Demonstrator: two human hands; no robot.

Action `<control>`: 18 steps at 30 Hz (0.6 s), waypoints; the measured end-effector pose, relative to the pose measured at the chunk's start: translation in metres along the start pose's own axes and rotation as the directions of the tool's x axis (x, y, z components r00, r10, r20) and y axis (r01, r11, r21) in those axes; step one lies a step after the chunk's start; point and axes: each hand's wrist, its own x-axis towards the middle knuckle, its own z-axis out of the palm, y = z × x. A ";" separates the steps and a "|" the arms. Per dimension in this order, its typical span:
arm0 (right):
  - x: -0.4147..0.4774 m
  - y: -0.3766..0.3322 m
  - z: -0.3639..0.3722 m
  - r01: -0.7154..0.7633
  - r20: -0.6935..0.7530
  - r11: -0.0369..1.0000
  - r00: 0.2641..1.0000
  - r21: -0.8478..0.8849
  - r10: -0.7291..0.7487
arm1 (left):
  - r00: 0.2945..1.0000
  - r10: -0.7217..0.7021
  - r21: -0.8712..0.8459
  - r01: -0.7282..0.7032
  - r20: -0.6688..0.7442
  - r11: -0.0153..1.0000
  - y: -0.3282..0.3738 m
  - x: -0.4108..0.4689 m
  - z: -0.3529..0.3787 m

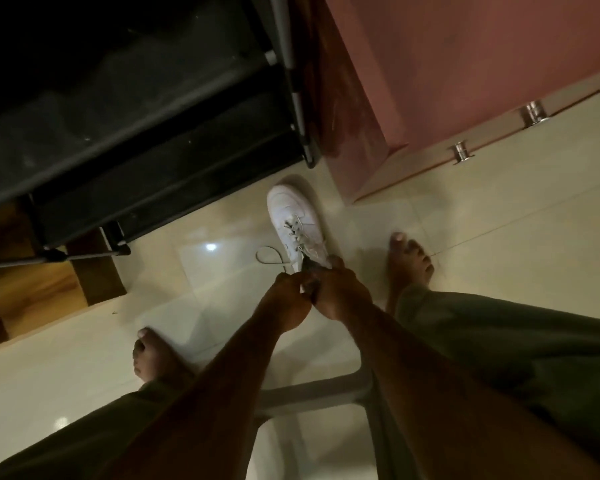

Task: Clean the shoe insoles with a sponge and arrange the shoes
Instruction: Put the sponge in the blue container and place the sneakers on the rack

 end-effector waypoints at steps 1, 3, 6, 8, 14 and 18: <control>0.005 0.001 0.002 0.002 0.000 1.000 1.000 -0.004 -0.002 | 1.000 -0.003 0.030 0.002 0.015 1.000 -0.003 0.008 0.000; 0.017 0.004 0.007 0.015 0.014 1.000 1.000 -0.021 -0.014 | 0.999 0.005 0.076 -0.008 0.032 0.997 -0.003 0.021 0.000; 0.035 0.006 0.009 0.023 0.058 0.997 0.998 -0.075 -0.019 | 0.996 0.028 0.193 -0.045 0.090 0.980 0.002 0.034 -0.002; 0.045 0.008 0.010 0.029 0.071 0.994 0.997 -0.102 -0.021 | 0.992 0.021 0.244 -0.052 0.126 0.968 0.005 0.041 -0.003; 0.050 0.005 0.015 0.104 -0.006 0.989 0.994 -0.103 -0.105 | 0.995 -0.043 0.224 0.022 0.091 0.974 0.006 0.046 -0.006; 0.036 -0.009 0.000 0.137 -0.058 0.981 0.988 -0.134 -0.146 | 0.999 -0.051 0.153 0.050 0.002 0.987 -0.002 0.035 -0.009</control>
